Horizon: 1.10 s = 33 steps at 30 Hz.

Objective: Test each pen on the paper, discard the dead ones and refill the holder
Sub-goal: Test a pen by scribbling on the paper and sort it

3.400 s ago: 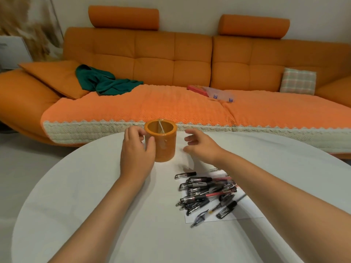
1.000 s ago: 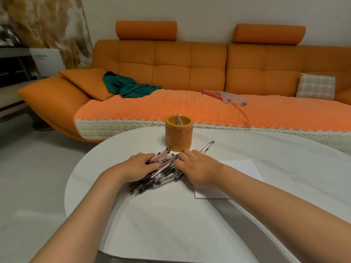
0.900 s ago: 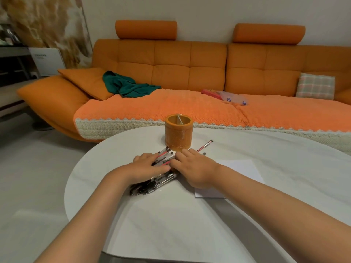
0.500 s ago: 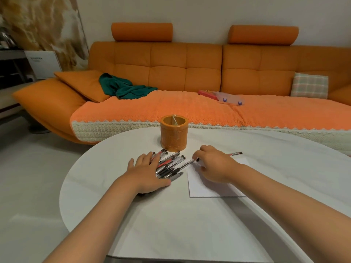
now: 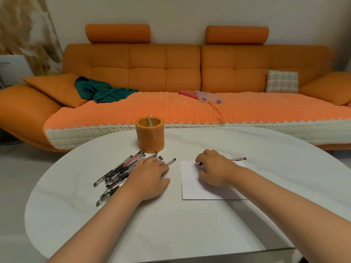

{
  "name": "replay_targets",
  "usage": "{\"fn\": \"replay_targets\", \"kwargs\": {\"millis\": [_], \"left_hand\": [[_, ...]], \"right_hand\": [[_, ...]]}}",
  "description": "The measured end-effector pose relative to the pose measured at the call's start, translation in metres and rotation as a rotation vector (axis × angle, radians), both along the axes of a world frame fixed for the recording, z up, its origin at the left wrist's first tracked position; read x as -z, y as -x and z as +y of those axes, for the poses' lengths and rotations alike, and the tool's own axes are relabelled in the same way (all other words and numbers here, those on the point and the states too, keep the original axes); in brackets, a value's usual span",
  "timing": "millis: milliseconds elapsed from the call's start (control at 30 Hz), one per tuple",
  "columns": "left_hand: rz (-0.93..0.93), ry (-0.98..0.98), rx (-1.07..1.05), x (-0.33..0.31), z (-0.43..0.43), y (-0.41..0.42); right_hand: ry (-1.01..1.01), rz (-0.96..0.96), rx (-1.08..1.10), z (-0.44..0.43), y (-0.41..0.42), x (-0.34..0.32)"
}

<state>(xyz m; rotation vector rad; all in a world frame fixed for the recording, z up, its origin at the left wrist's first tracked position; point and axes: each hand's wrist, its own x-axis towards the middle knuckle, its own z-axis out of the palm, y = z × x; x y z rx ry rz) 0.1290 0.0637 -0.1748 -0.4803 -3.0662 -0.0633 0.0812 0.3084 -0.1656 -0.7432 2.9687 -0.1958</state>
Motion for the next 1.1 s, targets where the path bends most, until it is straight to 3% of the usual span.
{"fn": "replay_targets", "kwargs": {"millis": [100,300,467,733,933,1100], "left_hand": [[0.048,-0.041,-0.006,-0.004,0.006,0.001],[0.065,-0.655,0.029,-0.027,0.031,-0.002],[0.102,-0.606,0.047,-0.027,0.037,-0.001],[0.143,-0.44,0.115,-0.031,0.036,-0.009],[0.074,-0.548,0.128,-0.028,0.04,-0.007],[-0.024,-0.634,0.1,-0.019,0.038,0.004]], "right_hand": [[0.085,0.06,-0.029,-0.004,0.001,-0.004],[0.126,0.199,-0.182,-0.014,-0.006,-0.027],[0.251,0.061,-0.101,-0.018,-0.018,-0.036],[0.154,0.065,-0.076,-0.016,-0.04,-0.035],[-0.011,0.259,-0.127,-0.013,-0.046,-0.036],[0.037,0.155,-0.108,-0.006,-0.029,-0.027]]}}
